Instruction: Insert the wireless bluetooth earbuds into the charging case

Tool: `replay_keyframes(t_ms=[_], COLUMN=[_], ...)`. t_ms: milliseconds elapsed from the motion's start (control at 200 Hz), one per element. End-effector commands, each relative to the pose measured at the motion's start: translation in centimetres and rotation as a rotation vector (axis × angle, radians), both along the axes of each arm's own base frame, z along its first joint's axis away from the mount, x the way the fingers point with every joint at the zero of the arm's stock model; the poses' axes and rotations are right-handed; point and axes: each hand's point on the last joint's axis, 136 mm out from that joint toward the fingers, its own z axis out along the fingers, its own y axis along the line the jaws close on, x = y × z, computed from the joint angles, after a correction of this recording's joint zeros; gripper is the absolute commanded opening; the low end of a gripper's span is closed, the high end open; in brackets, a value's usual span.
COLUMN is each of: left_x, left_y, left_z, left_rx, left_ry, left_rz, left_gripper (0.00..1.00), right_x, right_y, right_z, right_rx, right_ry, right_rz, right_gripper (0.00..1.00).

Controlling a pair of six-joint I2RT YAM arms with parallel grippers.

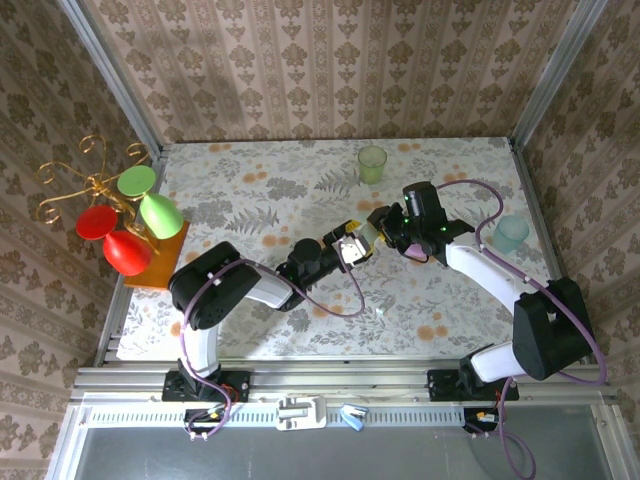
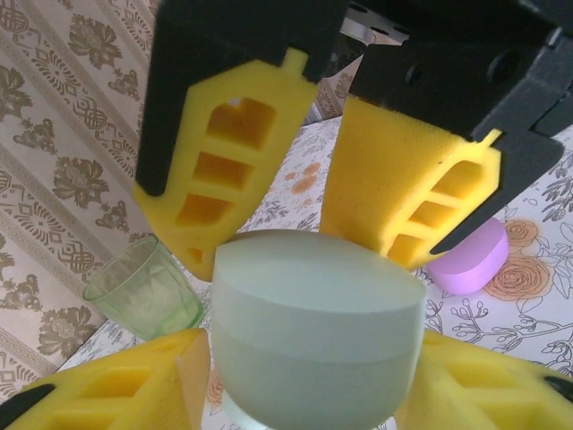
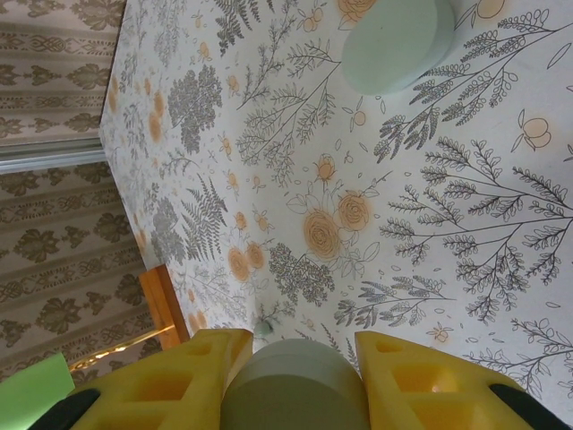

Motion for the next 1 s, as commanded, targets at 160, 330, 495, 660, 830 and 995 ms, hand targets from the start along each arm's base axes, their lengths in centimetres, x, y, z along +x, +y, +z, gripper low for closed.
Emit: replay_keyframes(t_ms=[160,330,495,660,830,995], left_x=[-0.3,-0.4,-0.6,-0.4,-0.2,-0.1], left_y=[-1.0,-1.1,-1.2,-1.1,-0.9,-0.8], left_z=[1.0,0.9,0.8,1.1,1.1,1.4], left_rx=[-0.026,-0.027,-0.029,-0.035,-0.036,-0.041], left_ry=[-0.034,-0.03,-0.024,-0.025,-0.026,-0.028], left_rz=[-0.031,-0.037,-0.044,-0.033,-0.015,-0.01], left_gripper=[0.48,0.41,0.39,0.5,0.55,0.55], right_x=[-0.3,-0.3,-0.3,-0.3,-0.4,-0.5], right_y=[0.4,0.4,0.4,0.3,0.0,-0.4], right_z=[0.3,0.0,-0.2,-0.4,-0.6,-1.2], right_rx=[0.02,0.016,0.015,0.007,-0.005,-0.03], right_ry=[-0.009,-0.003,-0.001,0.005,0.01,0.022], right_rz=[0.008,0.006,0.006,0.003,-0.006,-0.015], right_gripper=[0.29,0.29,0.29,0.29,0.29,0.29])
